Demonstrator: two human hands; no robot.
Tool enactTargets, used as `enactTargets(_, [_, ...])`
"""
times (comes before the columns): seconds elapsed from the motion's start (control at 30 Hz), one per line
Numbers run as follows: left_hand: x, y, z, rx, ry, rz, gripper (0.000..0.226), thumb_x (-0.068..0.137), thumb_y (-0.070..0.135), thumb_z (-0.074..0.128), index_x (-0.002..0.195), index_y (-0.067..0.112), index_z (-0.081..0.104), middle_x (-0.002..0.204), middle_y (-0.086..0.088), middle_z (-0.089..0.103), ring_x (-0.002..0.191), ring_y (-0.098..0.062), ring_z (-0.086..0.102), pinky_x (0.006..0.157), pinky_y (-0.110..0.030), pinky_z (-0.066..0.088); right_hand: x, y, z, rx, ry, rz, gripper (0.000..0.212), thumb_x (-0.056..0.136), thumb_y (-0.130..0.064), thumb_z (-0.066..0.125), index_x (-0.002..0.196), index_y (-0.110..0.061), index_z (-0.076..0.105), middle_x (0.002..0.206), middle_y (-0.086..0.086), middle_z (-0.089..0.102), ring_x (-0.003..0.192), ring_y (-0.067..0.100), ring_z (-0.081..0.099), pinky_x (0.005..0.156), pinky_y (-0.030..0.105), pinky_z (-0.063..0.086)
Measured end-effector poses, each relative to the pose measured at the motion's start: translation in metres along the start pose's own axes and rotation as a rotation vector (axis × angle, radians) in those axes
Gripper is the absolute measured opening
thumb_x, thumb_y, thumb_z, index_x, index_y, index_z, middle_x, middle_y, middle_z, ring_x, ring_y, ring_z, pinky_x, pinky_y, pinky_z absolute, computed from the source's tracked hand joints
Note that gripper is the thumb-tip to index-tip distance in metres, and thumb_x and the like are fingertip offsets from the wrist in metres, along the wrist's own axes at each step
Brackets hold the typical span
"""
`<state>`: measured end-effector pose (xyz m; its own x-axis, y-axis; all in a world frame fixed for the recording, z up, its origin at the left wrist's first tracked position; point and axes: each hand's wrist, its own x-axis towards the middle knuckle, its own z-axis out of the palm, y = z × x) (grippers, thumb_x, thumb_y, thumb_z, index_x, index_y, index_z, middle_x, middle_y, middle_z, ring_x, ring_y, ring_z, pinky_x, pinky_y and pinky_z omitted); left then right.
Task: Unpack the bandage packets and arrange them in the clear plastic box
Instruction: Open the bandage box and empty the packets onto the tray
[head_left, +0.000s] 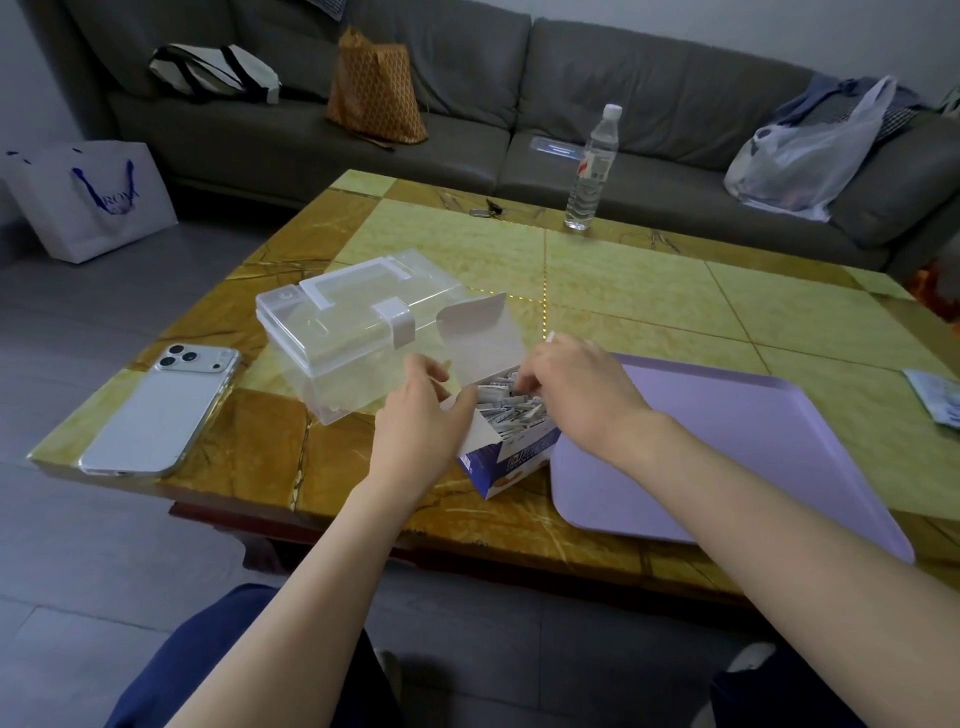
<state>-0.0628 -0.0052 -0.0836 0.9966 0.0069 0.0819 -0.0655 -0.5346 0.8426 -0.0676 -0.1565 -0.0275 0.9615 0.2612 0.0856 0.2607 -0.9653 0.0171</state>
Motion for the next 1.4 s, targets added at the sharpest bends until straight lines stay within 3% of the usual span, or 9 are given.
enactTargets(0.23, [0.003, 0.002, 0.005, -0.074, 0.058, -0.053, 0.017, 0.085, 0.036, 0.058, 0.086, 0.020, 0.065, 0.075, 0.006, 0.064, 0.074, -0.015, 0.062, 0.071, -0.041, 0.055, 0.008, 0.003, -0.004, 0.107, -0.187, 0.019, 0.021, 0.091, -0.031, 0.057, 0.077, -0.021, 0.069, 0.071, -0.004, 0.059, 0.070, 0.017, 0.054, 0.059, 0.028, 0.039])
enactTargets(0.43, [0.011, 0.009, 0.006, -0.060, 0.087, -0.054, 0.018, 0.082, 0.036, 0.061, 0.065, 0.033, 0.057, 0.067, 0.013, 0.062, 0.073, -0.013, 0.061, 0.082, -0.048, 0.050, 0.014, 0.000, -0.003, -0.017, -0.187, -0.017, 0.025, 0.086, 0.001, 0.052, 0.066, -0.012, 0.054, 0.079, 0.004, 0.047, 0.063, 0.023, 0.041, 0.093, 0.039, 0.043])
enactTargets(0.53, [0.014, 0.011, 0.008, -0.050, 0.093, -0.038, 0.018, 0.083, 0.035, 0.061, 0.065, 0.033, 0.058, 0.068, 0.013, 0.062, 0.073, -0.012, 0.060, 0.084, -0.046, 0.049, 0.016, 0.001, -0.006, -0.051, -0.222, -0.040, 0.033, 0.087, -0.005, 0.055, 0.057, -0.014, 0.042, 0.071, 0.003, 0.043, 0.066, 0.026, 0.043, 0.072, 0.034, 0.043])
enactTargets(0.67, [0.015, 0.015, 0.011, -0.049, 0.113, 0.064, 0.016, 0.086, 0.029, 0.061, 0.071, 0.024, 0.063, 0.070, 0.014, 0.062, 0.069, -0.015, 0.058, 0.074, -0.033, 0.047, 0.015, 0.007, 0.001, -0.162, -0.149, -0.086, 0.018, 0.093, -0.007, 0.049, 0.079, -0.013, 0.060, 0.082, 0.003, 0.042, 0.071, 0.025, 0.046, 0.070, 0.032, 0.034])
enactTargets(0.9, [0.022, 0.032, 0.014, -0.040, 0.257, 0.293, 0.014, 0.086, 0.023, 0.064, 0.072, 0.021, 0.062, 0.068, 0.015, 0.057, 0.084, -0.021, 0.054, 0.080, -0.046, 0.044, 0.005, 0.030, 0.003, 0.209, 0.075, 0.054, 0.013, 0.099, -0.020, 0.042, 0.097, -0.009, 0.048, 0.092, 0.003, 0.049, 0.078, 0.027, 0.053, 0.067, 0.039, 0.044])
enactTargets(1.03, [0.022, 0.046, 0.024, -0.043, 0.309, 0.360, 0.012, 0.085, 0.019, 0.065, 0.074, 0.014, 0.065, 0.065, 0.024, 0.044, 0.079, -0.016, 0.047, 0.076, -0.041, 0.043, -0.005, 0.047, -0.004, 0.359, 0.234, 0.128, 0.010, 0.098, -0.022, 0.044, 0.096, -0.013, 0.045, 0.081, 0.002, 0.054, 0.069, 0.024, 0.053, 0.057, 0.031, 0.036])
enactTargets(1.17, [0.023, 0.056, 0.041, -0.055, 0.270, 0.459, 0.011, 0.082, 0.012, 0.067, 0.072, 0.009, 0.065, 0.065, 0.026, 0.042, 0.080, -0.013, 0.044, 0.075, -0.037, 0.040, -0.011, 0.067, -0.009, 0.508, 0.274, 0.179, 0.011, 0.091, -0.011, 0.058, 0.101, -0.010, 0.054, 0.095, 0.008, 0.066, 0.085, 0.025, 0.061, 0.069, 0.039, 0.049])
enactTargets(1.3, [0.030, 0.073, 0.054, -0.052, 0.242, 0.492, 0.009, 0.079, 0.010, 0.068, 0.072, 0.009, 0.065, 0.066, 0.027, 0.040, 0.082, -0.022, 0.051, 0.075, -0.038, 0.042, -0.014, 0.085, -0.009, 0.565, 0.271, 0.230, 0.012, 0.080, -0.017, 0.070, 0.088, -0.017, 0.061, 0.087, 0.002, 0.067, 0.082, 0.022, 0.060, 0.068, 0.039, 0.048])
enactTargets(1.4, [0.039, 0.085, 0.063, -0.032, 0.215, 0.514, 0.009, 0.080, 0.010, 0.067, 0.072, 0.010, 0.065, 0.064, 0.025, 0.041, 0.081, -0.010, 0.042, 0.075, -0.042, 0.043, -0.015, 0.097, -0.011, 0.587, 0.326, 0.249, 0.006, 0.081, -0.019, 0.070, 0.083, -0.019, 0.065, 0.080, -0.001, 0.067, 0.077, 0.018, 0.060, 0.066, 0.036, 0.048])
